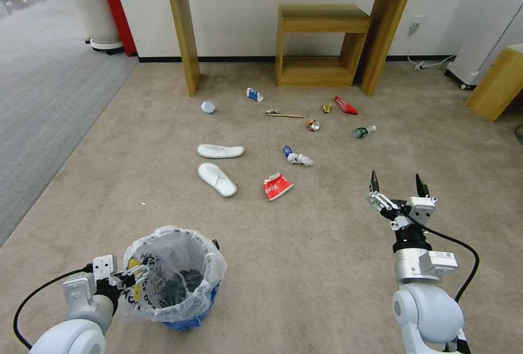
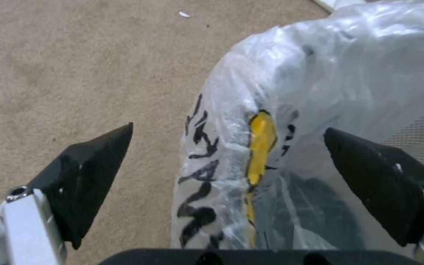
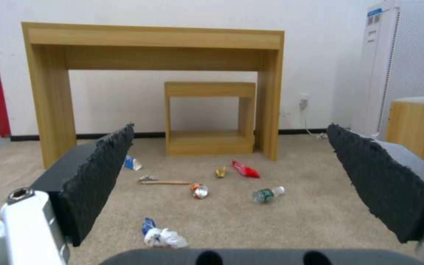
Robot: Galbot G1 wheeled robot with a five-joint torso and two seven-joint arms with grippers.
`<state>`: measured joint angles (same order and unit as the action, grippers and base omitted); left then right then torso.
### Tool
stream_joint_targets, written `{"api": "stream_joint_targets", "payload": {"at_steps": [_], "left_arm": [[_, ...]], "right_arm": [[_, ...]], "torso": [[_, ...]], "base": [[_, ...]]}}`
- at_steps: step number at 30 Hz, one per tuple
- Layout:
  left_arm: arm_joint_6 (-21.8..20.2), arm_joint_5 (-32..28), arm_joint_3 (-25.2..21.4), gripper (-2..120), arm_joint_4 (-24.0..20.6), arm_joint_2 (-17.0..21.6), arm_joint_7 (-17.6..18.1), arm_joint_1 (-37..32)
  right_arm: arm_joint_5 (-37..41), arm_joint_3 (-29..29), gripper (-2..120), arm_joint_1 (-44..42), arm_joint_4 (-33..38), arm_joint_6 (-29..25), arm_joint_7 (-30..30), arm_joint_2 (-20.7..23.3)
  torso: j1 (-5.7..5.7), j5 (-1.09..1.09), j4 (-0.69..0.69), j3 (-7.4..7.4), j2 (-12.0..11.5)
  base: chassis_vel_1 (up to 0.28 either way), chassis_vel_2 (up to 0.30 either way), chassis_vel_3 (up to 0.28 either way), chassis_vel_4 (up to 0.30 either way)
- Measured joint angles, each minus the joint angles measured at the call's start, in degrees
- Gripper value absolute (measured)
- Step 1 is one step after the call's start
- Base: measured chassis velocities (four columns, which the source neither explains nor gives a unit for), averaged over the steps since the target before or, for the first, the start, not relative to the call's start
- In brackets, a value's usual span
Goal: Pick up the trash bin and place the garbage on the floor into it.
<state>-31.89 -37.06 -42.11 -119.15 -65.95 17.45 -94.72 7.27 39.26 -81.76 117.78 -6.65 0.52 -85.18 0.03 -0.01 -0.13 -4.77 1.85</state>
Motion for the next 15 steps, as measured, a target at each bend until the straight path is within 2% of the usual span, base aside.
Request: {"api": "stream_joint_targets", "payload": {"at_steps": [7,15], "left_arm": [[0.2,-1.0,1.2,99,3.6,1.0,0.2,1.7],[0.7,-1.1,2.1,96,4.8,1.2,-0.1,2.1]], "right_arm": [[-0.2,0.1,100,0.0,-0.3,0.0,0.0,0.0],[-0.3,0.0,100,0.3,-1.0,-0.2,0.0,-0.3]], "torso": [[0.0,0.0,0.0,0.0,0.0],[0.0,0.01,0.0,0.0,0.0]], "base": [[0.0,0.0,0.0,0.0],[0.0,0.0,0.0,0.0]]}}
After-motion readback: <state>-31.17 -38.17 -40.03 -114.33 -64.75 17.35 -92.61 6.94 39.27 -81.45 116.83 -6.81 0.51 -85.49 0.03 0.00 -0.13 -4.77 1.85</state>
